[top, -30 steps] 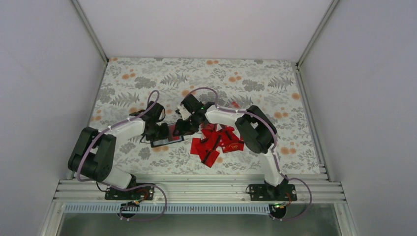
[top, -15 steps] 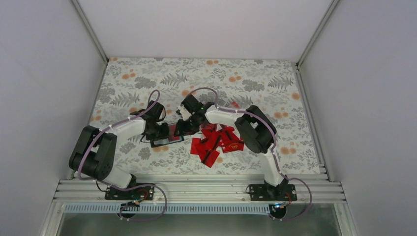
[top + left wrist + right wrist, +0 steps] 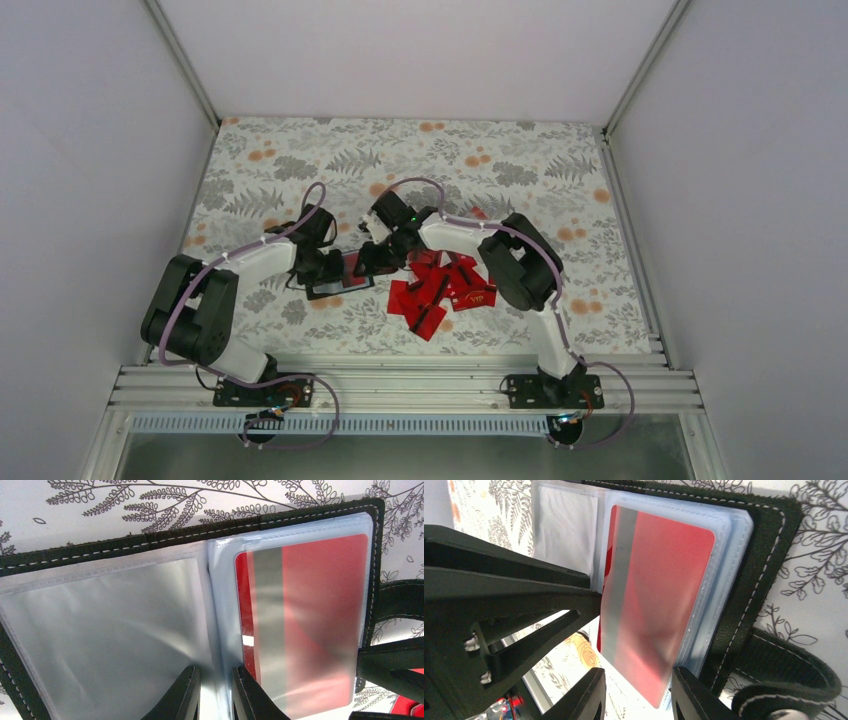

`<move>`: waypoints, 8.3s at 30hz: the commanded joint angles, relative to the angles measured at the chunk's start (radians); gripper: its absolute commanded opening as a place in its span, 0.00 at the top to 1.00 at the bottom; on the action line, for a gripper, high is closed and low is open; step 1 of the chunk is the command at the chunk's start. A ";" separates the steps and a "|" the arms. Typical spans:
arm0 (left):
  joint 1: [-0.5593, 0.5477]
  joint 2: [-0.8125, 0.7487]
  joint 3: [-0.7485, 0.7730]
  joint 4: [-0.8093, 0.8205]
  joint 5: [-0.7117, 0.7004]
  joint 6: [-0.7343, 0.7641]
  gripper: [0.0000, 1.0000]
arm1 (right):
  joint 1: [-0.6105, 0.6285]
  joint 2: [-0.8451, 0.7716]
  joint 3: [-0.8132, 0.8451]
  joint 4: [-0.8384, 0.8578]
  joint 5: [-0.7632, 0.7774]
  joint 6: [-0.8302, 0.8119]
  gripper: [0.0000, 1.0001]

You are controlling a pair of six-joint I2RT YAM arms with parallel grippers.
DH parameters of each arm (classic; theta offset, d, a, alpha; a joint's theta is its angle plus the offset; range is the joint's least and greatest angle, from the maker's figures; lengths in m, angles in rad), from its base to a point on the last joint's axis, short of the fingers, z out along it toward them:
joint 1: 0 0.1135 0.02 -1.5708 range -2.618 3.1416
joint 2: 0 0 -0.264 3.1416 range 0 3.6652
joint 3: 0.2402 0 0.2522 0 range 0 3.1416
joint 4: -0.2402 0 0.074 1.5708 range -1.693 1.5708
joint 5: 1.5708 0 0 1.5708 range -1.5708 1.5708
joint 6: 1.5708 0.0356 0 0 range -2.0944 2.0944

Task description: Put the credit cards into the card holder

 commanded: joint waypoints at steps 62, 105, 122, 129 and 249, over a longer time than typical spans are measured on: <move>0.042 -0.338 0.061 -0.312 -0.148 -0.136 0.75 | 0.074 0.128 0.195 0.145 -0.304 -0.010 0.66; -0.334 0.002 0.230 0.210 0.344 0.138 0.49 | -0.395 -0.647 -0.774 0.156 -0.130 0.161 0.59; -0.336 0.356 0.430 0.203 0.480 0.241 0.44 | -0.396 -0.616 -0.859 0.299 -0.144 0.201 0.71; -0.339 0.415 0.463 0.176 0.482 0.248 0.45 | -0.396 -0.550 -0.890 0.354 -0.155 0.197 0.76; -0.273 0.424 0.439 -0.054 0.516 0.387 0.53 | -0.397 -0.236 -0.828 0.336 -0.098 0.069 0.83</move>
